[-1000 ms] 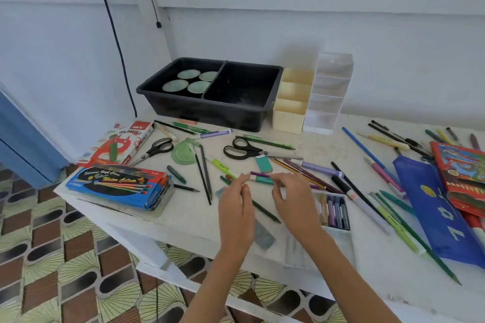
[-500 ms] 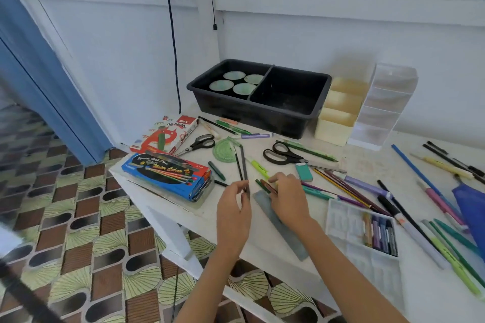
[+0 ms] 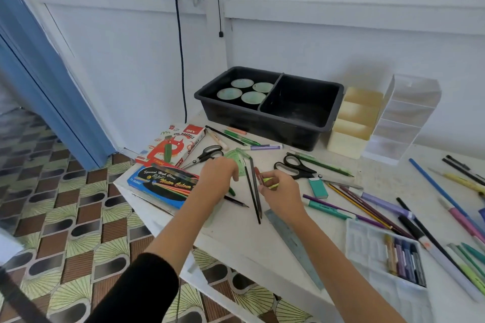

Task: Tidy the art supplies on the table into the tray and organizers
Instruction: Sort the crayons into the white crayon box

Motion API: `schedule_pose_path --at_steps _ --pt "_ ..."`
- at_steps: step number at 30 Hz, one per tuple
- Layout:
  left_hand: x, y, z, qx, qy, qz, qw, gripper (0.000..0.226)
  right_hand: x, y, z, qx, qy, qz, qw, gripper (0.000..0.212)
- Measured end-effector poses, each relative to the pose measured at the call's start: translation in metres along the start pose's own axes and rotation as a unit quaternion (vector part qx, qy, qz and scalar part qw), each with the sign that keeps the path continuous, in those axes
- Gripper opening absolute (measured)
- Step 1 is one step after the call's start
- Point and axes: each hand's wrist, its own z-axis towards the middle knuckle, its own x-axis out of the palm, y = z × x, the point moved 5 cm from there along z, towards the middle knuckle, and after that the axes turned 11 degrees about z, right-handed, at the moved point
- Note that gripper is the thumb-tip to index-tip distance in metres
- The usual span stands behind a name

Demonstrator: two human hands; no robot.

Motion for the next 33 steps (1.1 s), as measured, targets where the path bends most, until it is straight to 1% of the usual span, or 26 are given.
schedule_pose_path --at_steps 3,6,8,10,11,13,15,17,19,21,23,26,28,31,33 --pt "-0.001 -0.003 0.013 0.014 0.07 -0.005 0.997 0.025 0.001 -0.005 0.004 0.041 0.002 0.073 0.996 0.026" --pt "0.006 -0.003 0.02 0.033 0.097 -0.001 0.995 0.018 0.001 -0.008 0.005 0.067 0.006 0.133 0.989 0.033" --pt "0.008 -0.001 0.027 0.049 0.091 0.014 0.995 0.018 0.001 -0.009 0.006 0.07 0.012 0.147 0.987 0.04" --pt "0.012 -0.003 0.032 0.084 0.142 0.039 0.986 0.019 0.002 -0.01 0.006 0.071 0.015 0.153 0.986 0.046" --pt "0.013 -0.003 0.033 0.091 0.155 0.046 0.983 0.02 0.002 -0.01 0.006 0.072 0.014 0.155 0.985 0.047" --pt "0.007 -0.006 0.034 0.128 0.118 0.094 0.98 0.021 0.002 -0.01 0.004 0.069 0.01 0.165 0.984 0.05" --pt "0.002 -0.011 0.032 0.169 0.068 0.115 0.977 0.024 -0.001 -0.009 0.002 0.064 0.007 0.185 0.981 0.053" --pt "-0.005 -0.019 0.03 0.185 0.02 0.108 0.977 0.024 -0.008 -0.009 0.0 0.06 -0.004 0.194 0.979 0.052" --pt "-0.013 -0.033 0.027 0.209 -0.035 0.09 0.973 0.023 -0.019 -0.01 -0.004 0.058 -0.033 0.205 0.977 0.05" --pt "-0.021 -0.048 0.022 0.225 -0.089 0.009 0.97 0.024 -0.033 -0.01 -0.009 0.043 -0.068 0.221 0.972 0.048" --pt "-0.026 -0.063 0.018 0.237 -0.118 -0.106 0.958 0.027 -0.051 -0.012 -0.016 0.023 -0.103 0.236 0.966 0.046" --pt "-0.032 -0.091 0.011 0.249 -0.144 -0.273 0.918 0.026 -0.086 -0.02 -0.029 0.013 -0.16 0.251 0.955 0.044" --pt "-0.029 -0.11 0.007 0.231 -0.129 -0.368 0.892 0.026 -0.111 -0.025 -0.041 0.003 -0.188 0.251 0.95 0.044" --pt "-0.017 -0.141 0.001 0.209 -0.065 -0.479 0.85 0.029 -0.146 -0.032 -0.063 -0.016 -0.216 0.249 0.944 0.038" --pt "-0.007 -0.161 -0.005 0.187 -0.021 -0.533 0.825 0.029 -0.167 -0.038 -0.077 -0.021 -0.244 0.22 0.944 0.036"
